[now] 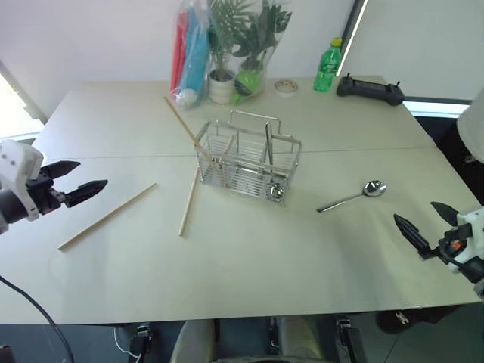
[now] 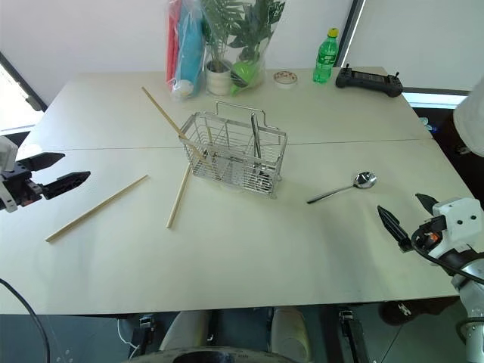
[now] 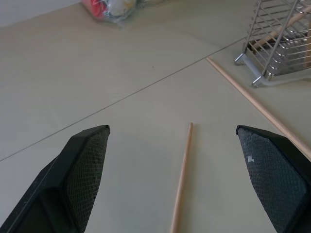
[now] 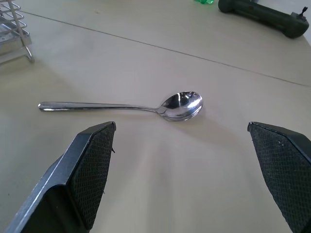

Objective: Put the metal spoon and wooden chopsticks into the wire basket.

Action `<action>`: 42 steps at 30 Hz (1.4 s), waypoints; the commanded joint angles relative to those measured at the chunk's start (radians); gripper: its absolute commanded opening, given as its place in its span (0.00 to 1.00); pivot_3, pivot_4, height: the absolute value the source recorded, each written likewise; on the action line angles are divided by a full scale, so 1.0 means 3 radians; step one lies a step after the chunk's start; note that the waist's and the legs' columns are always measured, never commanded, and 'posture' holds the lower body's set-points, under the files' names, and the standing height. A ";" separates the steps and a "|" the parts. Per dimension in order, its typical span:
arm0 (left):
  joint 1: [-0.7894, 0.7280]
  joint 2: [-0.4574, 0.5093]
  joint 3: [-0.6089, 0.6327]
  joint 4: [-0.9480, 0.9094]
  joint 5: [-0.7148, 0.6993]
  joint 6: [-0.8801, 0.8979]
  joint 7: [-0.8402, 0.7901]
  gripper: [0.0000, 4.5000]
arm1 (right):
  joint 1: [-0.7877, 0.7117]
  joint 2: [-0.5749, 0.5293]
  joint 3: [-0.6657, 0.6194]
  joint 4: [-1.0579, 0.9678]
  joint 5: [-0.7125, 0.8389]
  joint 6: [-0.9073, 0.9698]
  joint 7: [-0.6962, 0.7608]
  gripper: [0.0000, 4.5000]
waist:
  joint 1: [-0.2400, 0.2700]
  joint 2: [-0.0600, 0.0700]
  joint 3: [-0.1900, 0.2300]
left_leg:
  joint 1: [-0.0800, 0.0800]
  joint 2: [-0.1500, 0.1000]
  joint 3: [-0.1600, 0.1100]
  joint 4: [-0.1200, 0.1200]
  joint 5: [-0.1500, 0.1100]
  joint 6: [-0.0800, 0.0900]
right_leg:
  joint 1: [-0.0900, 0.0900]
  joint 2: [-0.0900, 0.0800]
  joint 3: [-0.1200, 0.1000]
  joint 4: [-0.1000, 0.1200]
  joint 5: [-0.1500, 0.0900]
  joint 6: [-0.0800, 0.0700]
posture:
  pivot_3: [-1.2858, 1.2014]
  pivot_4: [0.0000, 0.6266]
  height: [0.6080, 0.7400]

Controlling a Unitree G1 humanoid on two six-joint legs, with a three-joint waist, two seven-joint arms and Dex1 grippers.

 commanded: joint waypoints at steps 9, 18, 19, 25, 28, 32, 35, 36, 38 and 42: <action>-0.0124 0.0078 -0.0013 0.0039 0.0024 -0.0041 0.0017 0.98 | 0.0055 0.0001 -0.0130 -0.0178 0.0061 0.0010 -0.0077 1.00 | 0.0001 0.0000 0.0000 | 0.0001 0.0000 0.0000 0.0000 0.0000 0.0000 | 0.0000 0.0000 0.0000 0.0001 0.0000 0.0000 | 0.52 0.24 0.72; -0.0250 0.0005 -0.0108 -0.0012 -0.0007 -0.0045 0.0072 0.98 | -0.0062 -0.0158 -0.0092 -0.0037 -0.0003 -0.0004 -0.0024 1.00 | 0.0000 0.0000 0.0000 | 0.0001 0.0000 0.0000 0.0000 0.0000 0.0000 | 0.0001 0.0000 0.0000 0.0001 0.0000 0.0000 | 0.52 0.24 0.72; -0.0256 -0.0011 -0.0112 -0.0035 -0.0022 -0.0032 0.0088 0.98 | -0.0101 -0.0194 -0.0099 -0.0009 0.0000 0.0003 -0.0013 1.00 | -0.0001 0.0000 0.0000 | 0.0001 0.0000 0.0000 0.0001 0.0000 0.0000 | 0.0001 0.0000 0.0001 0.0001 0.0000 0.0000 | 0.52 0.24 0.72; -0.0174 -0.0098 -0.0182 -0.0270 -0.0077 0.0058 0.0095 0.98 | -0.0287 -0.0447 -0.0045 0.0179 -0.0053 -0.0025 0.0155 1.00 | -0.0001 0.0000 0.0000 | 0.0004 0.0000 0.0001 0.0001 0.0000 0.0000 | 0.0004 0.0000 0.0001 0.0002 0.0001 -0.0001 | 0.52 0.24 0.72; -0.0210 -0.0156 -0.0239 -0.0561 -0.0263 0.0306 0.0130 0.98 | -0.0448 -0.0679 0.0121 0.0326 -0.0145 -0.0079 0.0387 1.00 | -0.0002 0.0000 0.0001 | 0.0003 0.0000 0.0001 0.0002 0.0000 0.0000 | 0.0004 0.0001 0.0001 0.0001 0.0005 -0.0007 | 0.52 0.24 0.72; -0.0118 -0.0231 -0.0451 -0.1327 -0.0600 0.0648 0.0100 0.98 | -0.1014 -0.1098 0.0605 0.0789 -0.0381 -0.0275 0.0827 1.00 | -0.0013 -0.0001 0.0003 | 0.0004 0.0000 0.0002 0.0010 0.0000 0.0001 | 0.0009 0.0001 0.0003 0.0001 0.0005 -0.0007 | 0.52 0.24 0.72; -0.0128 -0.0305 -0.0606 -0.1740 -0.0739 0.0785 0.0218 0.98 | -0.1498 -0.1253 0.1048 0.1124 -0.0558 -0.0511 0.1199 1.00 | -0.0021 -0.0001 0.0004 | 0.0009 -0.0001 0.0005 0.0009 0.0000 0.0001 | 0.0011 0.0001 0.0006 0.0002 0.0005 -0.0007 | 0.52 0.24 0.72; -0.0148 -0.0339 -0.0639 -0.1872 -0.0802 0.0830 0.0270 0.98 | -0.1701 -0.1276 0.1233 0.1259 -0.0631 -0.0615 0.1361 1.00 | -0.0025 -0.0002 0.0004 | 0.0010 -0.0001 0.0004 0.0006 0.0001 0.0001 | 0.0011 0.0001 0.0006 0.0002 0.0005 -0.0007 | 0.52 0.24 0.72; -0.0195 -0.0393 -0.0643 -0.2057 -0.0930 0.0922 0.0385 0.98 | -0.2057 -0.1289 0.1544 0.1542 -0.0775 -0.0834 0.1663 1.00 | -0.0036 -0.0003 0.0007 | 0.0014 0.0000 0.0003 0.0002 0.0001 0.0001 | 0.0011 0.0004 0.0006 0.0004 0.0006 -0.0008 | 0.52 0.24 0.72; -0.0214 -0.0386 -0.0550 -0.2315 -0.1152 0.1076 0.0563 0.98 | -0.2641 -0.1264 0.2057 0.2224 -0.1125 -0.1385 0.2169 1.00 | -0.0068 -0.0002 0.0009 | 0.0014 0.0000 0.0002 0.0001 0.0001 0.0001 | 0.0012 0.0005 0.0007 0.0004 0.0006 -0.0007 | 0.52 0.24 0.72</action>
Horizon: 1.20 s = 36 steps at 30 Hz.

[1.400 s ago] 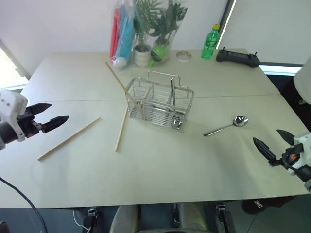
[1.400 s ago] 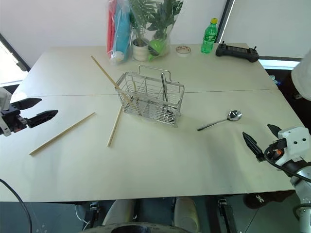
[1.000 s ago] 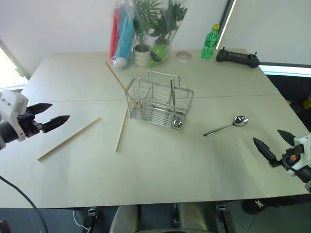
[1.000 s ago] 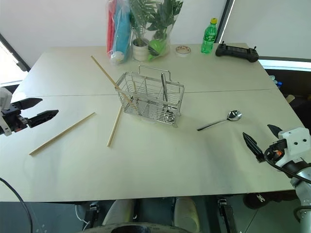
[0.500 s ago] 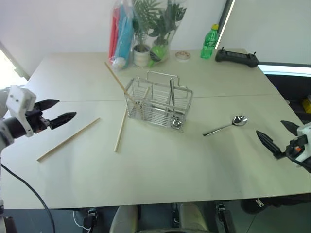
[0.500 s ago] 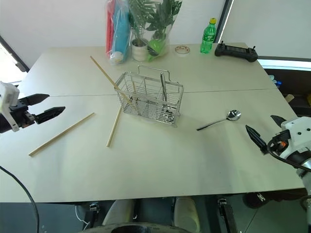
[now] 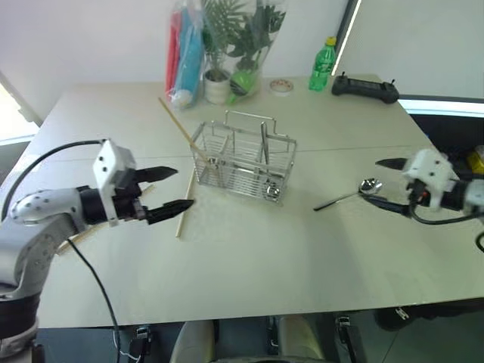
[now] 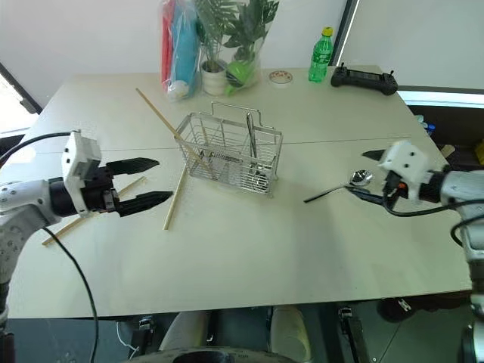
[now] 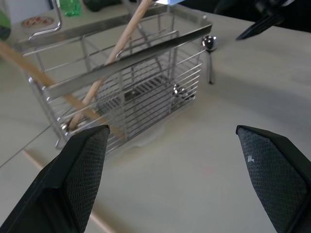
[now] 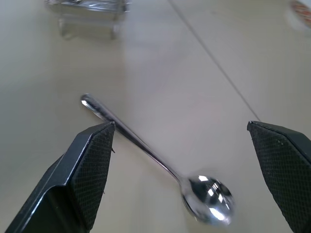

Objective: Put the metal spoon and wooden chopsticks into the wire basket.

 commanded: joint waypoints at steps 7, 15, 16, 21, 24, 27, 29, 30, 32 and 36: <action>0.0021 0.0178 0.0333 -0.0514 -0.0538 0.0238 0.0281 0.98 | -0.1257 0.0135 0.0876 0.1741 -0.0852 -0.1119 0.0793 1.00 | -0.0028 0.0000 0.0012 | 0.0013 -0.0002 0.0003 0.0002 0.0000 -0.0001 | 0.0013 0.0000 0.0006 -0.0003 0.0000 0.0001 | 0.52 0.24 0.72; 0.0160 0.0221 0.0439 -0.0727 -0.0785 0.0280 0.0535 0.98 | -0.1930 0.0407 0.1150 0.2773 -0.1366 -0.1457 0.0536 1.00 | -0.0031 0.0001 0.0017 | 0.0025 -0.0002 0.0005 -0.0001 0.0000 -0.0001 | 0.0023 0.0001 0.0011 -0.0002 -0.0001 0.0000 | 0.52 0.24 0.72; 0.0165 0.0229 0.0446 -0.0734 -0.0812 0.0277 0.0560 0.98 | -0.1981 0.0434 0.1171 0.2853 -0.1425 -0.1448 0.0479 1.00 | -0.0026 0.0001 0.0017 | 0.0025 -0.0002 0.0005 -0.0001 0.0000 -0.0002 | 0.0023 0.0001 0.0011 -0.0002 -0.0001 0.0000 | 0.52 0.24 0.72; 0.0143 0.0281 0.0432 -0.0733 -0.0906 0.0253 0.0654 0.98 | -0.2112 0.0523 0.1217 0.3089 -0.1612 -0.1407 0.0301 1.00 | -0.0021 0.0002 0.0017 | 0.0025 -0.0003 0.0004 -0.0001 0.0001 -0.0002 | 0.0023 0.0001 0.0011 -0.0002 0.0000 0.0000 | 0.52 0.24 0.72; 0.0111 0.0308 0.0433 -0.0723 -0.0967 0.0246 0.0700 0.98 | -0.2143 0.0572 0.1189 0.3155 -0.1627 -0.1338 0.0252 1.00 | -0.0029 0.0001 0.0017 | 0.0026 -0.0003 0.0005 -0.0001 0.0001 -0.0002 | 0.0024 0.0001 0.0012 -0.0001 0.0000 0.0000 | 0.52 0.24 0.72; 0.0098 0.0330 0.0423 -0.0723 -0.1011 0.0241 0.0737 0.98 | -0.2159 0.0603 0.1187 0.3186 -0.1642 -0.1298 0.0219 1.00 | -0.0034 0.0001 0.0017 | 0.0027 -0.0003 0.0005 0.0000 0.0001 -0.0002 | 0.0025 0.0001 0.0013 -0.0001 0.0000 0.0000 | 0.52 0.24 0.72; 0.0102 0.0351 0.0414 -0.0730 -0.1036 0.0238 0.0743 0.98 | -0.2164 0.0626 0.1181 0.3199 -0.1642 -0.1273 0.0196 1.00 | -0.0038 0.0001 0.0017 | 0.0028 -0.0003 0.0005 0.0000 0.0001 -0.0002 | 0.0025 0.0001 0.0013 -0.0001 0.0000 0.0000 | 0.52 0.24 0.72; 0.0109 0.0364 0.0416 -0.0734 -0.1051 0.0240 0.0739 0.99 | -0.2167 0.0638 0.1170 0.3205 -0.1633 -0.1258 0.0192 0.94 | -0.0039 0.0001 0.0017 | 0.0028 -0.0003 0.0005 0.0000 0.0001 -0.0003 | 0.0025 0.0002 0.0013 0.0000 0.0000 0.0000 | 0.52 0.24 0.72; 0.0122 0.0393 0.0418 -0.0736 -0.1075 0.0242 0.0723 1.00 | -0.2169 0.0657 0.1152 0.3209 -0.1624 -0.1240 0.0189 0.80 | -0.0040 0.0001 0.0016 | 0.0029 -0.0003 0.0004 0.0000 0.0001 -0.0002 | 0.0025 0.0002 0.0013 0.0000 0.0000 0.0000 | 0.52 0.24 0.72; 0.0148 0.0443 0.0425 -0.0722 -0.1102 0.0239 0.0694 1.00 | -0.2161 0.0679 0.1120 0.3207 -0.1621 -0.1235 0.0140 0.36 | -0.0039 0.0002 0.0017 | 0.0028 -0.0003 0.0005 0.0000 0.0001 -0.0003 | 0.0025 0.0002 0.0015 0.0000 0.0000 0.0000 | 0.52 0.24 0.72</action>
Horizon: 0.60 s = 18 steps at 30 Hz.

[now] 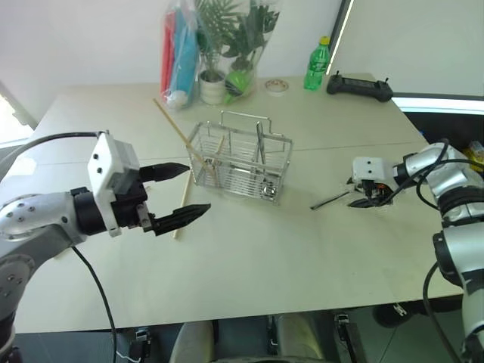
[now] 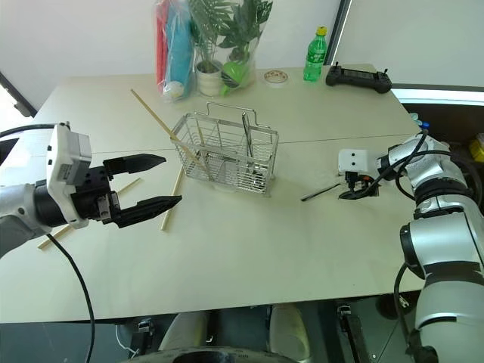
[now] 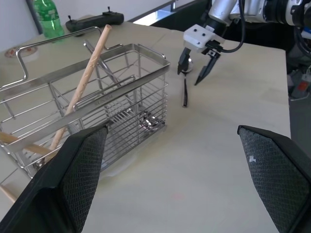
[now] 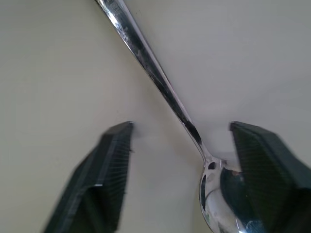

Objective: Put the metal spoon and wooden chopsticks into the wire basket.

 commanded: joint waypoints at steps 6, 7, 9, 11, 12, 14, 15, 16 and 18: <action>-0.0046 0.0093 0.0072 -0.0068 -0.0065 -0.0065 -0.0012 1.00 | -0.0034 0.0018 -0.0134 -0.0032 0.0059 0.0019 -0.0031 0.24 | 0.0006 0.0001 0.0001 | -0.0001 0.0000 0.0000 -0.0001 0.0000 0.0000 | -0.0001 0.0000 0.0000 0.0000 0.0000 0.0000 | 0.52 0.24 0.72; -0.0058 0.0093 0.0067 -0.0060 -0.0065 -0.0068 -0.0012 1.00 | -0.0030 0.0017 -0.0140 -0.0036 0.0062 0.0017 -0.0020 0.24 | 0.0006 0.0001 0.0001 | -0.0001 0.0000 0.0000 -0.0001 0.0000 0.0000 | -0.0001 0.0000 0.0000 0.0000 0.0000 0.0000 | 0.52 0.24 0.72; -0.0079 0.0096 0.0057 -0.0035 -0.0046 -0.0080 -0.0028 1.00 | -0.0024 0.0012 -0.0148 -0.0041 0.0060 0.0012 -0.0007 0.24 | 0.0006 0.0001 0.0001 | -0.0001 0.0000 0.0000 0.0000 0.0000 0.0000 | -0.0001 0.0000 0.0000 0.0000 0.0000 0.0000 | 0.52 0.24 0.72; -0.0102 0.0099 0.0043 0.0000 -0.0017 -0.0097 -0.0049 1.00 | -0.0023 0.0009 -0.0163 -0.0042 0.0069 0.0019 0.0012 0.24 | 0.0005 0.0001 0.0001 | -0.0001 0.0000 0.0000 -0.0001 0.0000 0.0000 | -0.0001 0.0000 0.0001 0.0000 0.0000 0.0000 | 0.52 0.24 0.72; -0.0118 0.0098 0.0030 0.0018 -0.0001 -0.0105 -0.0057 1.00 | -0.0023 0.0006 -0.0179 -0.0043 0.0087 0.0025 0.0044 0.18 | 0.0005 0.0001 0.0001 | -0.0001 0.0000 0.0000 -0.0001 0.0000 0.0000 | -0.0001 0.0001 0.0001 0.0000 0.0000 0.0000 | 0.52 0.24 0.72; -0.0145 0.0093 0.0009 0.0039 0.0023 -0.0119 -0.0072 1.00 | -0.0013 -0.0007 -0.0196 -0.0050 0.0103 0.0024 0.0118 0.04 | 0.0004 0.0001 0.0001 | -0.0001 0.0000 0.0000 -0.0001 0.0000 0.0000 | -0.0001 0.0001 0.0001 0.0000 0.0000 0.0000 | 0.52 0.24 0.72; -0.0161 0.0089 -0.0004 0.0048 0.0032 -0.0123 -0.0077 1.00 | -0.0007 -0.0015 -0.0193 -0.0055 0.0097 0.0017 0.0128 0.01 | 0.0007 0.0001 0.0000 | -0.0001 0.0000 0.0000 -0.0001 0.0000 0.0000 | -0.0001 0.0001 0.0001 0.0000 0.0000 0.0000 | 0.52 0.24 0.72; -0.0176 0.0084 -0.0014 0.0056 0.0039 -0.0127 -0.0083 1.00 | 0.0002 -0.0022 -0.0191 -0.0068 0.0080 0.0006 0.0080 0.01 | 0.0011 -0.0001 0.0000 | 0.0000 0.0000 0.0000 -0.0001 0.0000 0.0000 | 0.0000 0.0001 0.0001 0.0000 0.0000 0.0000 | 0.52 0.24 0.72; -0.0205 0.0075 -0.0037 0.0075 0.0055 -0.0134 -0.0095 1.00 | 0.0010 -0.0018 -0.0206 -0.0079 0.0079 0.0026 0.0027 0.01 | 0.0011 0.0001 0.0001 | -0.0002 0.0000 -0.0001 -0.0001 0.0000 0.0000 | -0.0001 0.0002 0.0002 -0.0001 0.0000 0.0001 | 0.52 0.24 0.72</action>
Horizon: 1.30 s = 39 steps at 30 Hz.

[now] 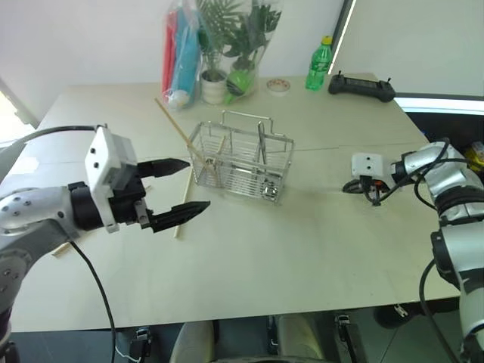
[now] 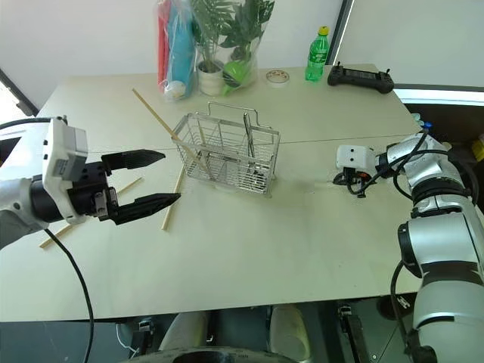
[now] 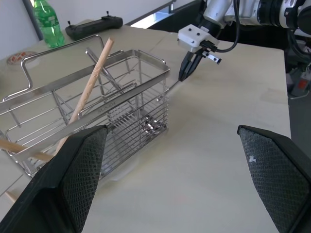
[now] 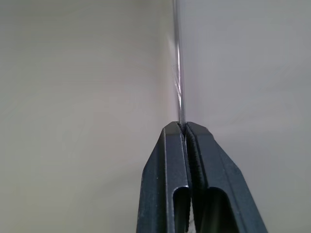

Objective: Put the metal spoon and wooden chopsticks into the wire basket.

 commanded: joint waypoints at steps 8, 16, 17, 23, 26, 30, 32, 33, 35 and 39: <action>-0.0241 0.0007 -0.0109 0.0127 0.0147 -0.0159 -0.0122 1.00 | 0.0027 -0.0091 -0.0173 -0.0168 0.0159 -0.0124 0.0027 0.01 | -0.0005 0.0000 0.0000 | 0.0002 0.0000 0.0001 0.0001 0.0000 0.0000 | 0.0001 0.0003 0.0006 0.0001 0.0000 0.0000 | 0.52 0.24 0.72; -0.0414 0.0002 -0.0187 0.0330 0.0264 -0.0221 -0.0241 1.00 | 0.1046 -0.0485 -0.0626 -0.1932 0.1145 0.0196 0.0921 0.01 | 0.0033 0.0002 0.0002 | 0.0001 0.0000 -0.0001 0.0000 0.0000 0.0000 | 0.0003 0.0004 0.0007 0.0001 -0.0003 0.0007 | 0.52 0.24 0.72; -0.0456 -0.0002 -0.0200 0.0376 0.0286 -0.0236 -0.0260 1.00 | 0.1385 -0.0625 -0.0717 -0.2471 0.1402 0.0470 0.0978 0.01 | 0.0051 0.0003 0.0003 | 0.0000 0.0000 -0.0002 0.0000 0.0000 0.0000 | 0.0003 0.0004 0.0007 0.0000 -0.0003 0.0007 | 0.52 0.24 0.72; -0.0641 -0.0039 -0.0322 0.0570 0.0444 -0.0337 -0.0399 1.00 | 0.2301 -0.0957 -0.1532 -0.4565 0.2712 0.2295 0.0523 0.01 | 0.0023 0.0018 0.0011 | 0.0005 0.0000 0.0008 0.0001 0.0000 -0.0001 | 0.0002 0.0004 0.0018 0.0003 -0.0004 0.0008 | 0.52 0.24 0.72; -0.0736 -0.0068 -0.0395 0.0650 0.0511 -0.0374 -0.0451 1.00 | 0.1808 -0.0698 -0.1751 -0.4928 0.3288 0.3030 -0.0235 0.01 | -0.0004 0.0014 0.0012 | 0.0009 0.0001 0.0010 0.0002 0.0000 -0.0001 | 0.0003 0.0007 0.0022 0.0004 -0.0006 0.0011 | 0.52 0.24 0.72; -0.0845 -0.0125 -0.0470 0.0738 0.0589 -0.0410 -0.0502 1.00 | 0.1145 -0.0193 -0.1793 -0.5058 0.3612 0.3619 -0.1253 0.01 | 0.0016 -0.0009 0.0007 | 0.0014 0.0003 0.0001 0.0001 -0.0001 -0.0002 | 0.0000 0.0013 0.0021 0.0003 -0.0005 0.0009 | 0.52 0.24 0.72; -0.0876 -0.0156 -0.0493 0.0762 0.0621 -0.0427 -0.0511 1.00 | 0.0980 0.0095 -0.1739 -0.5150 0.3701 0.3765 -0.1629 0.01 | 0.0036 -0.0015 0.0006 | -0.0005 0.0000 -0.0003 -0.0001 0.0000 -0.0001 | -0.0012 0.0013 0.0021 0.0001 0.0003 -0.0004 | 0.52 0.24 0.72; -0.0889 -0.0172 -0.0499 0.0769 0.0632 -0.0432 -0.0513 1.00 | 0.0939 0.0218 -0.1697 -0.5190 0.3698 0.3792 -0.1766 0.01 | 0.0045 -0.0015 0.0006 | -0.0007 -0.0001 -0.0003 0.0000 0.0000 -0.0001 | -0.0013 0.0012 0.0021 0.0000 0.0002 -0.0003 | 0.52 0.24 0.72; -0.0901 -0.0195 -0.0501 0.0775 0.0655 -0.0433 -0.0522 1.00 | 0.0897 0.0460 -0.1602 -0.5232 0.3650 0.3814 -0.2007 0.01 | 0.0055 -0.0015 0.0006 | -0.0018 -0.0004 -0.0003 -0.0001 -0.0001 0.0000 | -0.0020 0.0011 0.0022 -0.0002 0.0004 0.0001 | 0.52 0.24 0.72; -0.0911 -0.0221 -0.0480 0.0789 0.0707 -0.0432 -0.0522 1.00 | 0.0908 0.0801 -0.1441 -0.5233 0.3557 0.3847 -0.2335 0.01 | 0.0075 -0.0015 0.0006 | -0.0042 -0.0005 -0.0002 0.0000 -0.0001 0.0001 | -0.0045 0.0011 0.0022 0.0000 0.0010 0.0011 | 0.52 0.24 0.72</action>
